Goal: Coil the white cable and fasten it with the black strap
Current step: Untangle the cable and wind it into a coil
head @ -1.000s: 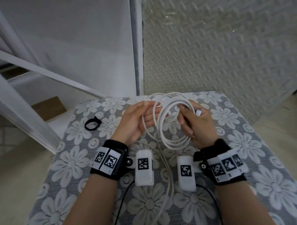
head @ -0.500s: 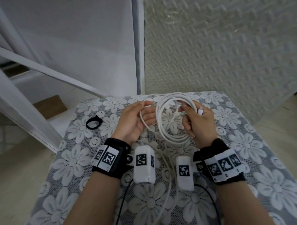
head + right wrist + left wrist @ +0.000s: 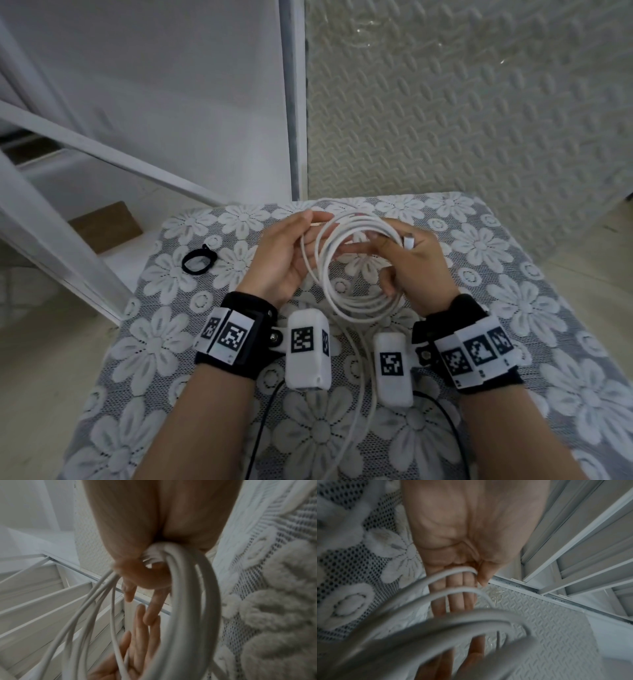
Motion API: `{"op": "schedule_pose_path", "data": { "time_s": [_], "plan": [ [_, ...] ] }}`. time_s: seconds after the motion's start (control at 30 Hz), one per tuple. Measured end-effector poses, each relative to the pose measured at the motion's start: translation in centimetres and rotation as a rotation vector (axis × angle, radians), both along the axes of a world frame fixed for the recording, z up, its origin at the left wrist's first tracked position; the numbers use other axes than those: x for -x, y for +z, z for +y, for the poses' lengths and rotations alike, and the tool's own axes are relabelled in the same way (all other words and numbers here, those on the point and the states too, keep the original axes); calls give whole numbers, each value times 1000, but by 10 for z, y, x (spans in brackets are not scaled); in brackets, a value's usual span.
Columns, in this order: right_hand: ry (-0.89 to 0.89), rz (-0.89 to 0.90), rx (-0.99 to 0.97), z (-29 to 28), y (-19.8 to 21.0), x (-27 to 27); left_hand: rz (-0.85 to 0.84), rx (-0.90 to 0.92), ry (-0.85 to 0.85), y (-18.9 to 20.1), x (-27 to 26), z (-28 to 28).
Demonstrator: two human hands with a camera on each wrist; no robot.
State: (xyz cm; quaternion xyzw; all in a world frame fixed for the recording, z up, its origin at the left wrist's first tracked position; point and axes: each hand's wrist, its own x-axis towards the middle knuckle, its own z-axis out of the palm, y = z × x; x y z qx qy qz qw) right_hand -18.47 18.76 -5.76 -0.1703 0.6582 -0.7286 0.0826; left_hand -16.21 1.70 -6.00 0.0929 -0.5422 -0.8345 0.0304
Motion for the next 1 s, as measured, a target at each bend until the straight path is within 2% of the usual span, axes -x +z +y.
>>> {"op": "schedule_pose_path", "data": {
  "time_s": [0.2, 0.47, 0.7, 0.87, 1.0],
  "plan": [
    [9, 40, 46, -2, -1, 1, 40, 26, -212, 7, -6, 7],
    [38, 103, 4, 0, 1, 0, 102, 71, -289, 4, -7, 9],
    [-16, 68, 36, -2, 1, 0, 81, 33, -381, 7, -9, 11],
    [-61, 28, 26, -3, 3, -1, 175, 53, -478, 4, -6, 12],
    [-98, 21, 30, -3, 6, -2, 195, 132, -385, 2, -7, 14]
  ]
}}
